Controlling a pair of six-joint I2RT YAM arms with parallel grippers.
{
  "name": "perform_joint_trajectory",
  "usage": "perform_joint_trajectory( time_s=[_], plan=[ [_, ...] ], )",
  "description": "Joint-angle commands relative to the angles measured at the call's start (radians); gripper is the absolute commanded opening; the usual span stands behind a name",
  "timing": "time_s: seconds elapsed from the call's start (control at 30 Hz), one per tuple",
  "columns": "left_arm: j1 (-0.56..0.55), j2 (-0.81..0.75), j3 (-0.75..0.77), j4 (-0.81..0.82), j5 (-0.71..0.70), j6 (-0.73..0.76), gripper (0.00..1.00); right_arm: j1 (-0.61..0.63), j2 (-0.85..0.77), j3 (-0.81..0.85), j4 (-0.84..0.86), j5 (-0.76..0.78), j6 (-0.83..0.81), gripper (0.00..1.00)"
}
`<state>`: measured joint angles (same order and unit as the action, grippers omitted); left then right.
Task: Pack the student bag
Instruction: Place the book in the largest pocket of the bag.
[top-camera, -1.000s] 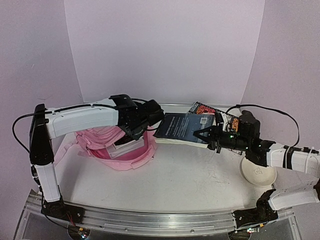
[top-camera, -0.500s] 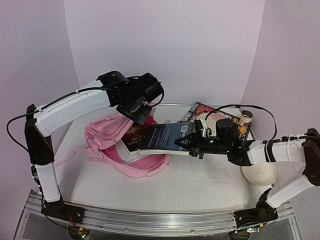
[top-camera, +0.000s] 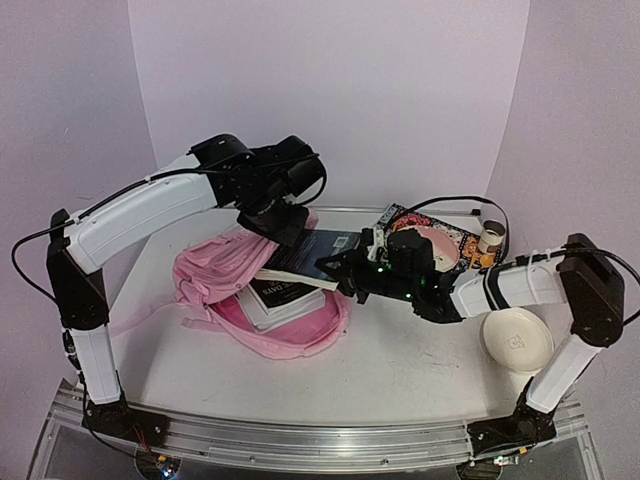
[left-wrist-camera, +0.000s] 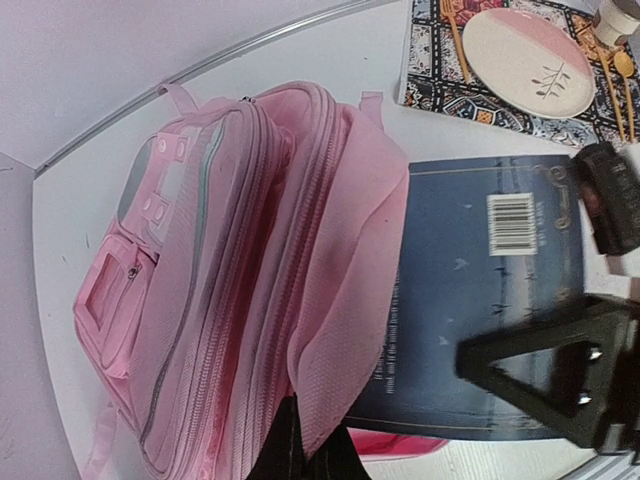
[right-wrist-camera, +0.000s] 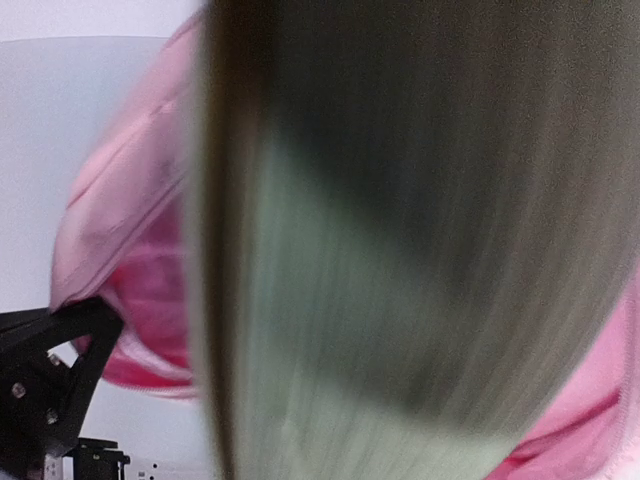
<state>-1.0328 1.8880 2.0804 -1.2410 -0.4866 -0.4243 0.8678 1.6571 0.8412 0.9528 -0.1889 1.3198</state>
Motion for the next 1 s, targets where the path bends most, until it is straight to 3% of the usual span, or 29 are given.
perform_joint_trajectory(
  time_s=[0.0,0.3,0.47,0.7,0.83,0.97],
  plan=[
    [-0.007,-0.024,0.115,0.061,0.057,-0.052,0.0,0.052,0.047,0.13,0.177,0.18,0.042,0.0],
    [-0.007,-0.021,0.121,0.068,0.154,-0.094,0.0,0.133,0.156,0.311,-0.073,0.478,0.088,0.0],
    [-0.007,-0.022,0.107,0.079,0.174,-0.099,0.0,0.161,0.241,0.44,-0.255,0.513,0.162,0.0],
    [-0.007,-0.043,0.049,0.106,0.169,-0.091,0.0,0.206,0.288,0.504,-0.365,0.477,0.182,0.44],
    [-0.007,-0.055,0.027,0.118,0.165,-0.084,0.0,0.217,0.277,0.515,-0.412,0.421,0.147,0.6],
    [-0.007,-0.066,0.007,0.125,0.158,-0.077,0.0,0.228,0.248,0.519,-0.474,0.351,0.084,0.66]
  ],
)
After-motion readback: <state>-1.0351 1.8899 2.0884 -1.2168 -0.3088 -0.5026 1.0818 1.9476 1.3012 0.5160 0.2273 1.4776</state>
